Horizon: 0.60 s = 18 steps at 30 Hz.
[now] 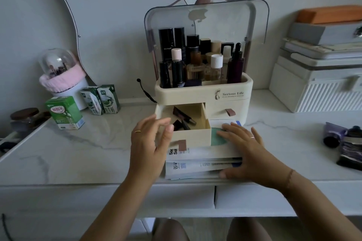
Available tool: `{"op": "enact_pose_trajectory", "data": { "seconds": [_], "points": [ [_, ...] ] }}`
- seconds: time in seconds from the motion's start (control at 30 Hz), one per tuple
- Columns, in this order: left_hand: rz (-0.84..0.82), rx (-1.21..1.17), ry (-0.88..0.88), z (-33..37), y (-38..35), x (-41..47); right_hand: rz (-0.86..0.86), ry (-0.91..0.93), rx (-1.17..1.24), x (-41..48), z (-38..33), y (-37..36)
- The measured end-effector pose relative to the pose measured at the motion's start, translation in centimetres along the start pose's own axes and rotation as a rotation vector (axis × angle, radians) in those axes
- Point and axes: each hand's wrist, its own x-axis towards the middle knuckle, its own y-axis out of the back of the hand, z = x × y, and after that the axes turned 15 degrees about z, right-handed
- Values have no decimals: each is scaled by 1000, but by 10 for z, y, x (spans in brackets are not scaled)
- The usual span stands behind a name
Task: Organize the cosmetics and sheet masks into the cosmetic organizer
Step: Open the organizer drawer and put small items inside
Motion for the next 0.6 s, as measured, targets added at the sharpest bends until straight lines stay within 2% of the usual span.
{"op": "enact_pose_trajectory", "data": {
  "seconds": [0.13, 0.2, 0.3, 0.4, 0.6],
  "points": [
    [22, 25, -101, 0, 2, 1, 174, 5, 44, 0, -16, -5],
    [45, 9, -82, 0, 3, 3, 273, 13, 76, 5, -27, -9],
    [-16, -71, 41, -5, 0, 1, 357, -13, 211, 15, -45, -16],
    [-122, -196, 264, -12, -7, -4, 422, -141, 281, 26, -54, -22],
    [-68, -102, 408, -34, -26, 5, 545, -346, 258, 59, -46, -30]
  ]
}}
